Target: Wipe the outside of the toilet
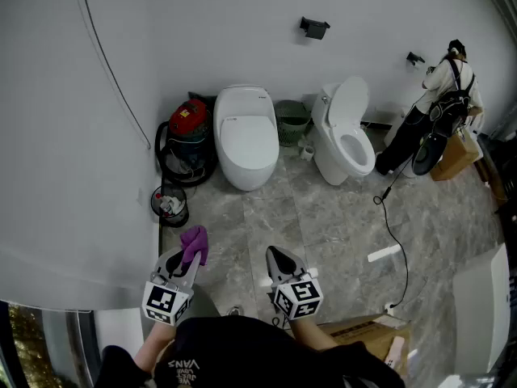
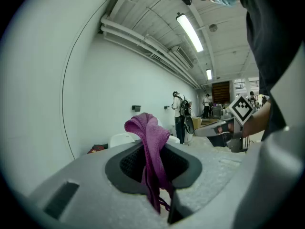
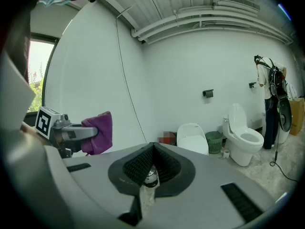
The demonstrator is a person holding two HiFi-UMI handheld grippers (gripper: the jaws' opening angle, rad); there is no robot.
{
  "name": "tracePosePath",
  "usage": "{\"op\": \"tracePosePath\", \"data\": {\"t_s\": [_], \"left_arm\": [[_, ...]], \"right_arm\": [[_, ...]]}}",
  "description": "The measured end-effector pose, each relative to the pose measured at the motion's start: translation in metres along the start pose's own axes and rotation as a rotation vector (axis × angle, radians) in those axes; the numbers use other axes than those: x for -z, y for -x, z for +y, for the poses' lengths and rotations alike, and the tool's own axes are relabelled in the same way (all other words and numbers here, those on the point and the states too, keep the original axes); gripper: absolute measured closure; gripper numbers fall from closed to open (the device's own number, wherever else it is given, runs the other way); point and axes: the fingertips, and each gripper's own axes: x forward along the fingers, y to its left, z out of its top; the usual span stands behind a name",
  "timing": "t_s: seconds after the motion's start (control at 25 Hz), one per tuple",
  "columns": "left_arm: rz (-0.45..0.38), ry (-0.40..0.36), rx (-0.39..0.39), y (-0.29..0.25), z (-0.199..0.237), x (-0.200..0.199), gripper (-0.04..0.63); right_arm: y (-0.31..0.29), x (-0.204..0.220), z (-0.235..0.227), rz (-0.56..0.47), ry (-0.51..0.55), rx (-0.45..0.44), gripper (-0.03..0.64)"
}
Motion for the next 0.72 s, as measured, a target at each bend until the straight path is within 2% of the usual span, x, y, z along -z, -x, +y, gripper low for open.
{"op": "tracePosePath", "data": {"t_s": [0.12, 0.28, 0.52, 0.72], "left_arm": [[0.008, 0.013, 0.001, -0.009, 0.011, 0.002, 0.528], [0.008, 0.013, 0.015, -0.026, 0.034, 0.005, 0.528], [0.01, 0.028, 0.032, -0.065, 0.097, 0.006, 0.528], [0.009, 0.012, 0.072, -0.103, 0.161, -0.005, 0.528]], "right_arm": [[-0.015, -0.005, -0.002, -0.009, -0.024, -0.02, 0.618], [-0.043, -0.011, -0.01, -0.018, -0.053, -0.001, 0.618], [-0.106, -0.024, -0.019, 0.003, -0.073, 0.026, 0.618], [-0.17, -0.053, -0.024, -0.015, -0.084, 0.06, 0.618]]}}
